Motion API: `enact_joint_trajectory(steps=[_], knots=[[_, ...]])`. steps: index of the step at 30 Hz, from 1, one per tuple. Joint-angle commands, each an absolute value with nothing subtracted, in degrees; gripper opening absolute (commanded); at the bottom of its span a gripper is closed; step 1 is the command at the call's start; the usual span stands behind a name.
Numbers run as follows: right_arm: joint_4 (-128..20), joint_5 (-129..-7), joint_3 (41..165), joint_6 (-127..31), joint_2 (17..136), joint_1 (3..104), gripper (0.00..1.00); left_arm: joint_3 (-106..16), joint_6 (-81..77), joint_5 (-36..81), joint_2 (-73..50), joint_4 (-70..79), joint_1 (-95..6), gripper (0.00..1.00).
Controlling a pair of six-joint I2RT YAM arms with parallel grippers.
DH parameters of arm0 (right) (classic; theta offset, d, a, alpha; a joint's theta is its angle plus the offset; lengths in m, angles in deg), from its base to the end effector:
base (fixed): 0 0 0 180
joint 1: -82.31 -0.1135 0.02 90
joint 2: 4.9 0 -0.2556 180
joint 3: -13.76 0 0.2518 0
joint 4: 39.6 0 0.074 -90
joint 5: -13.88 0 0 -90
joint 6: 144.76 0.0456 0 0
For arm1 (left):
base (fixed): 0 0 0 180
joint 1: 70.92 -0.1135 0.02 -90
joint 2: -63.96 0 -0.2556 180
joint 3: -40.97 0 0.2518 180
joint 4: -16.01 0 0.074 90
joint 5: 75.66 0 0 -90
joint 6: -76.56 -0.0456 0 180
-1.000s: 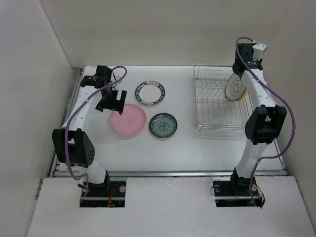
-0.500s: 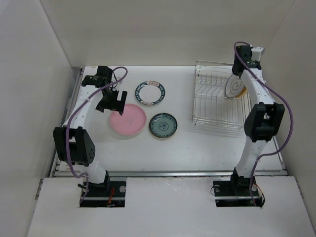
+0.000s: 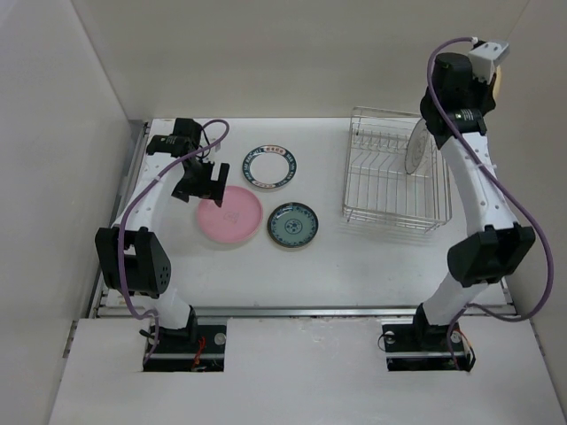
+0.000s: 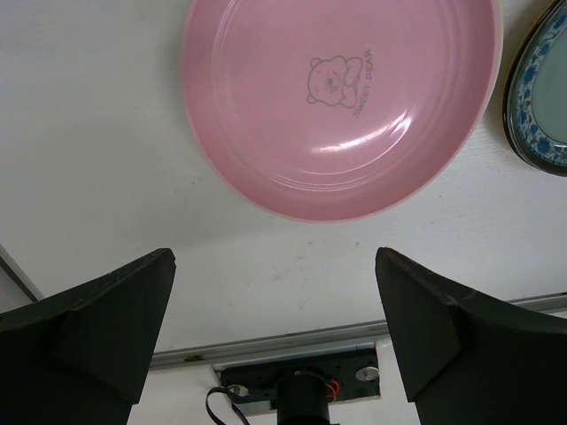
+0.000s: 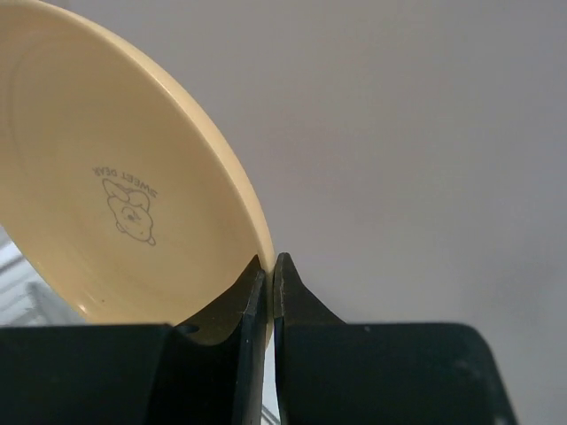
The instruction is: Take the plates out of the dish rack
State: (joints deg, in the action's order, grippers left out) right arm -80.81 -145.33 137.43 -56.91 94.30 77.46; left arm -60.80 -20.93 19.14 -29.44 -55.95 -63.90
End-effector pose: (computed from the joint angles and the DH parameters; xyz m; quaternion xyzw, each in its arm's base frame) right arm 0.3787 -0.0107 0.4441 0.2979 0.6800 -0.4441 0.5017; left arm 0.3344 -0.0450 0.2983 0.1323 0.9637 -0.0398 0.2284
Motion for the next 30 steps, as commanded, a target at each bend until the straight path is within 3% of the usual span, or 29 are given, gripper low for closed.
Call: enact_joint_trajectory(steps=[1, 7, 10, 12, 13, 15, 26, 27, 30], knots=[[-66.7, -151.8, 136.8, -65.5, 86.9, 72.9, 0.00, -62.1, -21.6, 22.2, -28.6, -57.5, -64.1, 0.95], [-67.8, -142.8, 131.3, -65.5, 82.7, 57.8, 0.00, -63.4, -24.6, 28.4, -25.9, -58.5, -64.1, 0.95], [-76.1, -125.8, 128.4, -58.2, 82.7, 49.9, 0.00, -65.2, -25.7, 34.7, -24.4, -58.5, -64.1, 0.95], [-79.4, -112.0, 126.5, -49.7, 83.3, 48.3, 0.00, -65.9, -26.5, 39.0, -23.7, -58.5, -64.1, 0.96], [-79.4, -97.7, 125.3, -47.7, 83.9, 48.3, 0.00, -66.4, -26.5, 40.0, -23.1, -57.8, -64.1, 0.96], [-73.6, -83.0, 120.5, -43.4, 85.2, 47.2, 0.00, -66.4, -25.8, 40.7, -22.4, -56.0, -64.1, 0.96], [-58.2, -55.9, 113.2, -37.0, 93.3, 44.4, 0.00, -62.4, -23.2, 34.5, -24.0, -50.7, -64.1, 0.96], [-56.9, -52.9, 112.4, -36.3, 94.1, 44.4, 0.00, -62.4, -22.7, 33.4, -25.3, -50.7, -64.1, 0.94], [-54.7, -49.1, 111.2, -34.4, 96.2, 44.4, 0.00, -62.4, -22.7, 32.2, -27.3, -51.3, -64.1, 0.76]])
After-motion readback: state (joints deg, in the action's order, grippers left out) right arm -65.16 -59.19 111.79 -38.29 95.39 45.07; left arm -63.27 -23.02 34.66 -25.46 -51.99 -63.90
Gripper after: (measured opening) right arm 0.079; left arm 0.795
